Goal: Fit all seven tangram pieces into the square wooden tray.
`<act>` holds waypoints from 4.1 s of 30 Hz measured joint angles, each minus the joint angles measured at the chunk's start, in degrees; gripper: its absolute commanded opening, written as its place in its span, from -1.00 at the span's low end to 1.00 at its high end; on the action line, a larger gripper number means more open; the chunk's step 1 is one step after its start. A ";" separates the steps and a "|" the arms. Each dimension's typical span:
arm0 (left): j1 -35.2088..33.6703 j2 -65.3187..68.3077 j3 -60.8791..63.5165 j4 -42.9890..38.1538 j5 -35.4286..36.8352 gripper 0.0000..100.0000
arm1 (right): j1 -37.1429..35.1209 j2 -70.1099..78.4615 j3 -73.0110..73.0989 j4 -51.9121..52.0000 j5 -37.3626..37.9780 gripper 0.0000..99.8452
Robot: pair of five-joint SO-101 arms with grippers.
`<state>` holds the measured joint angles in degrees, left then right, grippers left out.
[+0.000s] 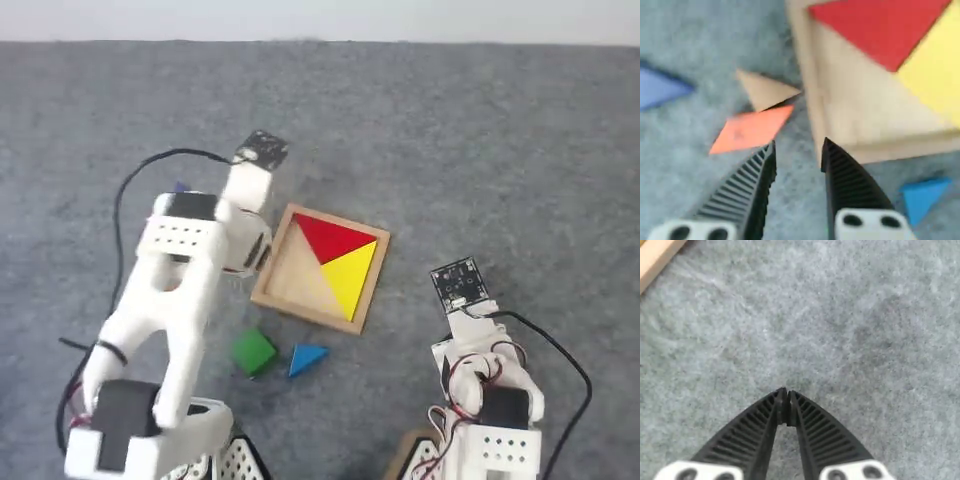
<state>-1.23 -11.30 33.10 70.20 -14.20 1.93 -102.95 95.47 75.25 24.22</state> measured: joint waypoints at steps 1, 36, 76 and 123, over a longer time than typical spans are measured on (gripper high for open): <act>-1.14 0.00 0.00 0.00 -1.14 -0.70 | 0.00 0.00 0.00 0.00 0.00 -0.98; -8.09 20.84 -4.04 -10.55 -21.36 -0.58 | 0.00 0.00 0.00 0.00 0.00 -0.98; -0.09 27.69 -26.46 9.85 -19.69 -0.75 | 0.00 0.00 0.00 0.00 0.00 -0.98; -3.43 29.89 -18.64 -2.37 -18.81 -0.84 | 0.00 0.00 0.00 0.00 0.00 -0.98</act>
<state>-4.66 18.59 14.46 67.82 -33.01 1.93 -102.95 95.47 75.25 24.22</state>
